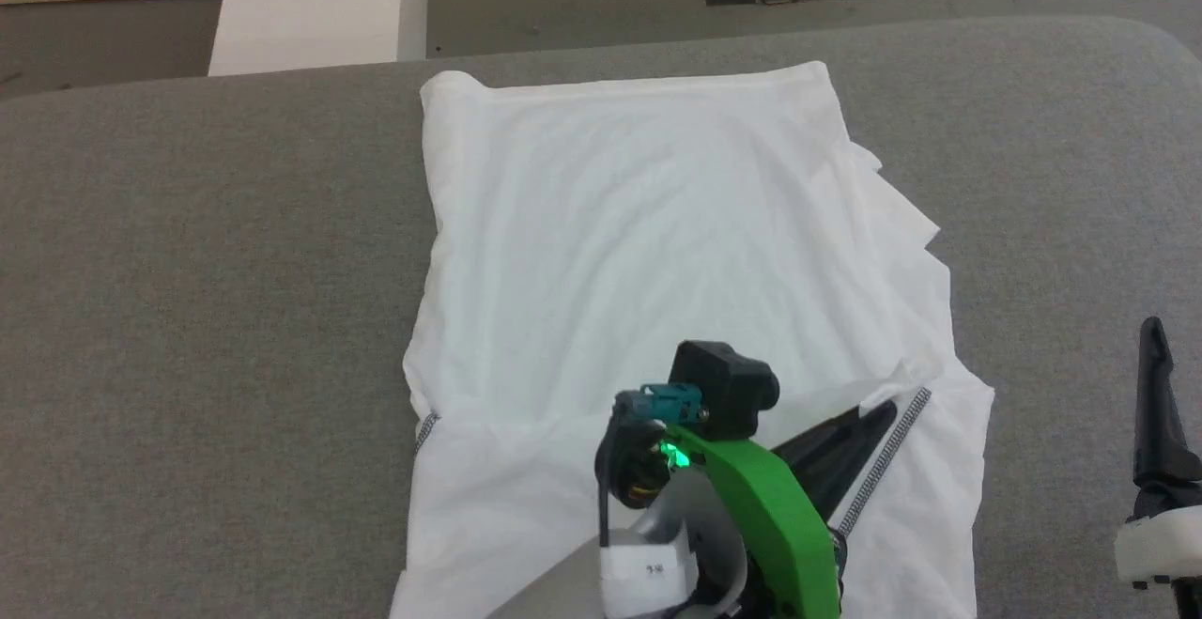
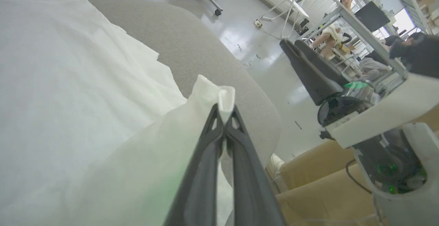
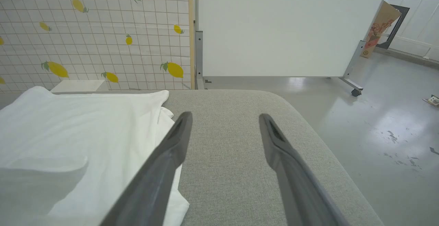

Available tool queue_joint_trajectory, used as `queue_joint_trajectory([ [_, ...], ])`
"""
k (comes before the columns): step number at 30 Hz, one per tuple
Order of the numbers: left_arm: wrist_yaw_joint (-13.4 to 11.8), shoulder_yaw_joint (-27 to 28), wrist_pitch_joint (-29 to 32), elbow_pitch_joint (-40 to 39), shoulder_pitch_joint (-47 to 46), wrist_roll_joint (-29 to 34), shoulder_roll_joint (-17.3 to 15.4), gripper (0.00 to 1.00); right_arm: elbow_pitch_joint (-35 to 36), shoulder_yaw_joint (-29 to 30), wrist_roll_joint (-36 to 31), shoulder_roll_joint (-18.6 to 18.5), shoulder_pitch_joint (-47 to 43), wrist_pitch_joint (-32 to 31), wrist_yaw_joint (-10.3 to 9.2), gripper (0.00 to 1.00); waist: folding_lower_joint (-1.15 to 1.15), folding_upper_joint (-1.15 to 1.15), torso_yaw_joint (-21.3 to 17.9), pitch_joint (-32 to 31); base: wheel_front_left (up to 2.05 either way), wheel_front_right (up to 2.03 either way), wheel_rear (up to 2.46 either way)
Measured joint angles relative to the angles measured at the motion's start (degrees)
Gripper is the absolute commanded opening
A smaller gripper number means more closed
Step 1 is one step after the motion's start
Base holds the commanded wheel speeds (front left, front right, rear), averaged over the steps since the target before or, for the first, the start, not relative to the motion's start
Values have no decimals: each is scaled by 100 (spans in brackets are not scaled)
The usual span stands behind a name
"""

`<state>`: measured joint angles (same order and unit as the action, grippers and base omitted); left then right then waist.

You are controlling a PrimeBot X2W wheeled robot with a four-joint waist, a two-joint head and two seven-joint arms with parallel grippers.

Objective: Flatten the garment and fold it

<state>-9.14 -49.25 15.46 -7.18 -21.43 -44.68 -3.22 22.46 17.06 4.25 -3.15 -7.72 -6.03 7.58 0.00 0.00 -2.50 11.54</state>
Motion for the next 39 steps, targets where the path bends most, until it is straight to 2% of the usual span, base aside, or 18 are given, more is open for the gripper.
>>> queue_joint_trajectory([
  [6,18,-982,-691,1772,-307,-324,21,0,-153,-177,47,7,198,51,0,100,0,0,-201,281,0,0,0],
  [9,-56,-1269,-977,2586,-510,-491,16,0,-256,-304,55,12,309,59,0,100,0,0,-318,401,0,0,0],
  [13,-198,-1561,-1225,3248,-840,-850,23,0,-368,-422,71,14,439,98,0,100,0,0,-479,540,0,0,0],
  [14,-212,-1637,-1250,3314,-932,-913,31,31,-385,-422,71,14,447,100,0,100,0,0,-504,567,0,0,0],
  [15,-229,-1727,-1270,3379,-1044,-987,45,80,-404,-422,71,14,450,101,0,100,0,0,-531,596,0,0,0],
  [16,-250,-1820,-1326,3434,-1154,-1066,60,100,-425,-420,71,14,453,101,0,100,0,0,-553,621,0,0,0],
  [25,-182,-2225,-1492,3162,-1741,-1614,81,100,-448,-263,58,15,446,90,0,100,0,0,-425,523,0,0,0],
  [28,-218,-2105,-1722,2927,-2026,-1658,80,100,-392,-212,33,15,383,54,0,100,0,0,-305,414,0,0,0],
  [31,-388,-1792,-2064,2694,-2217,-1673,55,100,-341,-201,33,16,289,30,0,100,0,0,-175,300,0,0,0],
  [34,-656,-1417,-2496,2320,-2303,-1570,-264,100,-303,-214,37,16,224,-4,0,100,0,0,-47,190,0,0,0],
  [39,-1315,-589,-2922,1401,-2128,-1360,-1315,100,-238,-225,44,18,152,-53,0,100,0,0,137,39,0,0,0],
])
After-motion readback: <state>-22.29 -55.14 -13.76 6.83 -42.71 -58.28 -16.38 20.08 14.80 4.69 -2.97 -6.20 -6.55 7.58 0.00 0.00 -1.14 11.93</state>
